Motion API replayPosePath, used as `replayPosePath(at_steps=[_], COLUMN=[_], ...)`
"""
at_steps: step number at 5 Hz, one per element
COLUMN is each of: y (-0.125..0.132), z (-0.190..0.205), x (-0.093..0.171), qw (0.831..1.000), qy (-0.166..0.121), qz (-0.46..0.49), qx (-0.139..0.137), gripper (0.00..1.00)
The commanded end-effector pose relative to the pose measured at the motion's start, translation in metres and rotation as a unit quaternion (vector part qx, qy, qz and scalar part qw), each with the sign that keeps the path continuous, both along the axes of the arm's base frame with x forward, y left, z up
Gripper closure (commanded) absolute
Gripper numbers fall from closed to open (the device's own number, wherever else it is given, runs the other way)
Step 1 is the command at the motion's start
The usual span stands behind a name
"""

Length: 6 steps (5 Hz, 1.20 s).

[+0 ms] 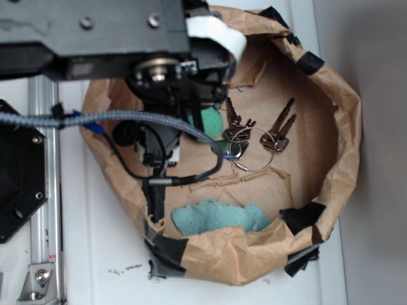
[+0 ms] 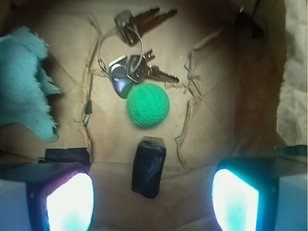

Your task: Grab the black box.

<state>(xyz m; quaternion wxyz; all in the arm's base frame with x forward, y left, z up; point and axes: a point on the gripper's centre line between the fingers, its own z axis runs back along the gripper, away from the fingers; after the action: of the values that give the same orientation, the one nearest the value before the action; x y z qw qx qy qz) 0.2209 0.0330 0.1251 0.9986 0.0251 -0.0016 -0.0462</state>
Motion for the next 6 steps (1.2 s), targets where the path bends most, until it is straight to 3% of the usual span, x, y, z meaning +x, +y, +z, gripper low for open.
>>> replayPosePath(at_steps=[1,3,4,5,6], y=[0.005,0.016,0.015,0.018,0.015], z=[0.006,-0.092,-0.12,-0.12,-0.088], x=[0.001,-0.01,-0.007,-0.005,-0.001], qw=[1.0,0.997,0.994,0.996,0.998], qy=[-0.014,0.055,0.087,0.084,0.057], qz=[0.008,-0.014,-0.032,-0.012,-0.02], qx=[0.003,0.06,0.053,0.034,0.036], gripper=[0.0,0.0,0.0,1.0,1.0])
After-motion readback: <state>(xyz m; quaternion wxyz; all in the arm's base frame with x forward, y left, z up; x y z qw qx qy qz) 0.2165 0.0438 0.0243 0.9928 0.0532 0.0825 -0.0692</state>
